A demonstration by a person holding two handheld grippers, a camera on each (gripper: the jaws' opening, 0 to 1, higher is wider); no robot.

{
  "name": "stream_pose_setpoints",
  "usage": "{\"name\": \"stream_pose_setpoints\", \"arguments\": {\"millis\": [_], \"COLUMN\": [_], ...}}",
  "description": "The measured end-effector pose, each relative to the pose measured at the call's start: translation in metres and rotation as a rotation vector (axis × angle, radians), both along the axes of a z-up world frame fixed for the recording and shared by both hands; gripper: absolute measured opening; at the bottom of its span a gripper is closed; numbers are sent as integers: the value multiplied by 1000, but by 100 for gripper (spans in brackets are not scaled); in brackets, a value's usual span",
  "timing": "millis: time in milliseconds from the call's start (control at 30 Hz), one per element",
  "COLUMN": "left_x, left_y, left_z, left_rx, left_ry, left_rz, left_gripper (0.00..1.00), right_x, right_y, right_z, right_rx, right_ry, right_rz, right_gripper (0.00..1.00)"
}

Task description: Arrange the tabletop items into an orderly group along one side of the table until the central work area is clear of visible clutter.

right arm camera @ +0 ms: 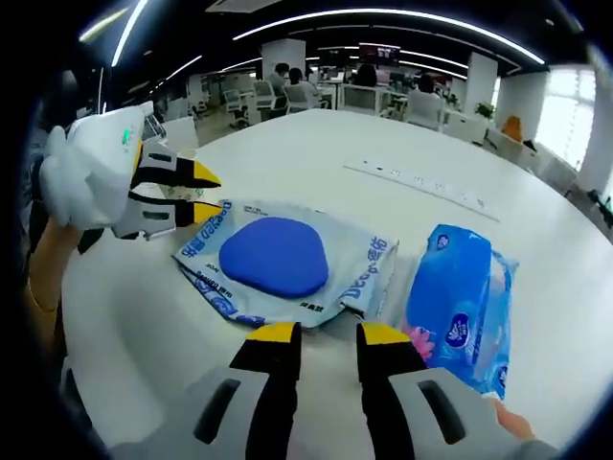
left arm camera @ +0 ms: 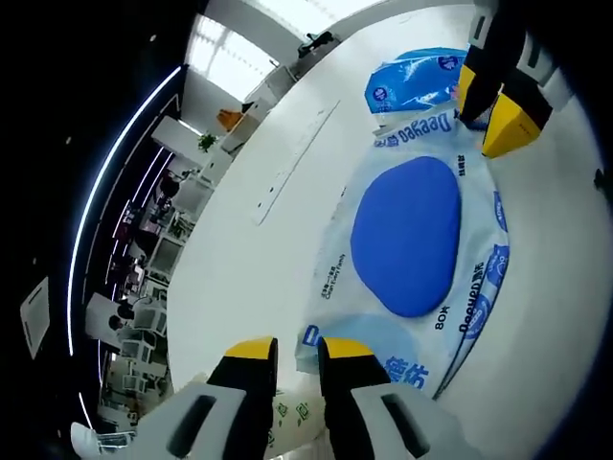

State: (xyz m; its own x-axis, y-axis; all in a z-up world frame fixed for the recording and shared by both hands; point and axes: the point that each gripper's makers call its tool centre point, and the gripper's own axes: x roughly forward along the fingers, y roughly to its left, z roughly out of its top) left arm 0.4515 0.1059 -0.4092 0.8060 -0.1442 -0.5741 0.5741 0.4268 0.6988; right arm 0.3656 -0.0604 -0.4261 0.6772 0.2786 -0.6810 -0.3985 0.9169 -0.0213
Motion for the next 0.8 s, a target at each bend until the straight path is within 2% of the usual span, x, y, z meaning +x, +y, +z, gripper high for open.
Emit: {"name": "stream_pose_setpoints", "arguments": {"millis": [167, 267, 600, 700, 800], "left_x": [-4, -6, -13, -16, -21], "left_y": [-8, -9, -12, -17, -28], "left_z": [6, 6, 6, 10, 14], "left_rx": [-70, -86, -131, -170, -254], "left_ry": [17, 24, 38, 35, 52], "left_rz": [-17, -15, -25, -41, -70], "left_gripper": [17, 18, 26, 32, 39], "right_x": [-1, -1, -9, -12, -15], "right_y": [-1, -5, -3, -5, -8], "right_z": [2, 6, 8, 10, 12], "right_rx": [13, 49, 65, 74, 81], "right_ry": [-9, -16, -19, -24, -28], "right_rz": [3, -2, 38, 39, 39], "right_gripper": [20, 20, 29, 29, 29]}}
